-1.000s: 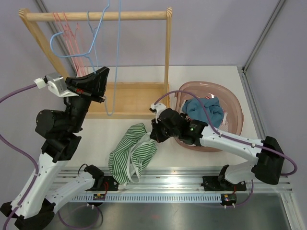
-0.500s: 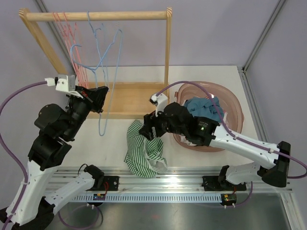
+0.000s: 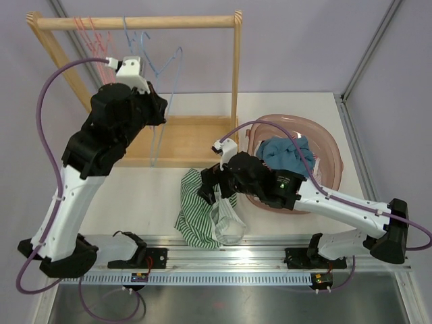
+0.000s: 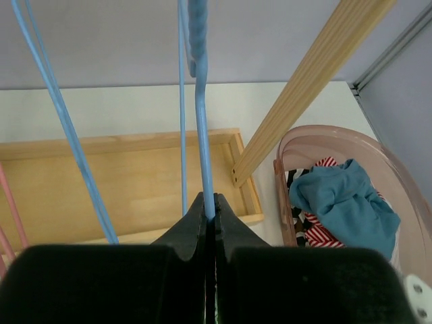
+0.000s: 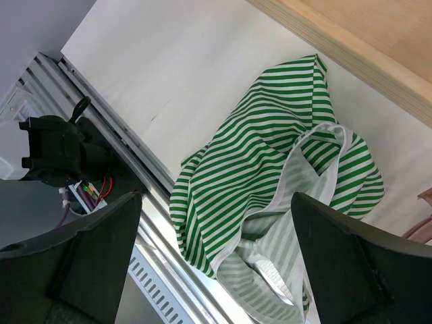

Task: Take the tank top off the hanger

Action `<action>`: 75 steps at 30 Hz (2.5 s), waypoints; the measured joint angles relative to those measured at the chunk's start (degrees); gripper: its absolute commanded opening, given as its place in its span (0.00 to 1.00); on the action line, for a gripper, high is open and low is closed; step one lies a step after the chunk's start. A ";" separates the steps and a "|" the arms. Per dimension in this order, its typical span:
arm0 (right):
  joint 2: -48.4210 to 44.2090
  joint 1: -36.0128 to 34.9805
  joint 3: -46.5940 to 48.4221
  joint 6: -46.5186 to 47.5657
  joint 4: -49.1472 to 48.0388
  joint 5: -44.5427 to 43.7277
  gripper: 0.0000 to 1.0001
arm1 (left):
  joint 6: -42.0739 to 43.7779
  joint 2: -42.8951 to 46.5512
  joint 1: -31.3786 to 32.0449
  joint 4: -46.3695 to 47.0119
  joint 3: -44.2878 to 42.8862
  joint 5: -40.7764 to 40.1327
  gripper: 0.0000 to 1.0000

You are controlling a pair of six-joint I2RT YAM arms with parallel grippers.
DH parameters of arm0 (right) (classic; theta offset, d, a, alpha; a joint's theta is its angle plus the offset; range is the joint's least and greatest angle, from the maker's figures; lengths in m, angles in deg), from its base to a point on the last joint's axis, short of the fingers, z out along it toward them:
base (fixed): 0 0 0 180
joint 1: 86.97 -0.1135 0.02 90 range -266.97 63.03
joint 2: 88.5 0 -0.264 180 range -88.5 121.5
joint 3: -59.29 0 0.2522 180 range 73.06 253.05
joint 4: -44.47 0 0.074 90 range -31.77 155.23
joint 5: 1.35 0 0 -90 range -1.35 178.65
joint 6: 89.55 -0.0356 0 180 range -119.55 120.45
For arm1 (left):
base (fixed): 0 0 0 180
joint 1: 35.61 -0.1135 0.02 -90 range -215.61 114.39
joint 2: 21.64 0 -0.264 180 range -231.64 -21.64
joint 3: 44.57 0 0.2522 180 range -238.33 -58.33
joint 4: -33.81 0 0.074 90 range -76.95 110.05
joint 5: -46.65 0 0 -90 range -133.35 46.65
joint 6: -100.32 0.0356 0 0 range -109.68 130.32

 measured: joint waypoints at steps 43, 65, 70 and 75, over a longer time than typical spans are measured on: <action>14.19 -1.73 -3.23 -1.79 0.92 -7.17 1.00 | 2.97 -16.74 -9.33 -13.31 -29.33 3.72 0.99; 33.57 -3.37 0.04 0.39 -0.42 -6.56 0.00 | 0.13 49.31 -9.44 0.39 37.94 3.61 0.99; 31.87 -3.63 0.17 0.57 0.83 -6.84 0.00 | 0.15 56.43 -9.49 3.04 48.70 1.49 0.99; 23.02 -3.78 3.30 1.64 6.16 -9.99 0.00 | -0.28 60.37 -9.64 6.49 54.71 0.07 0.99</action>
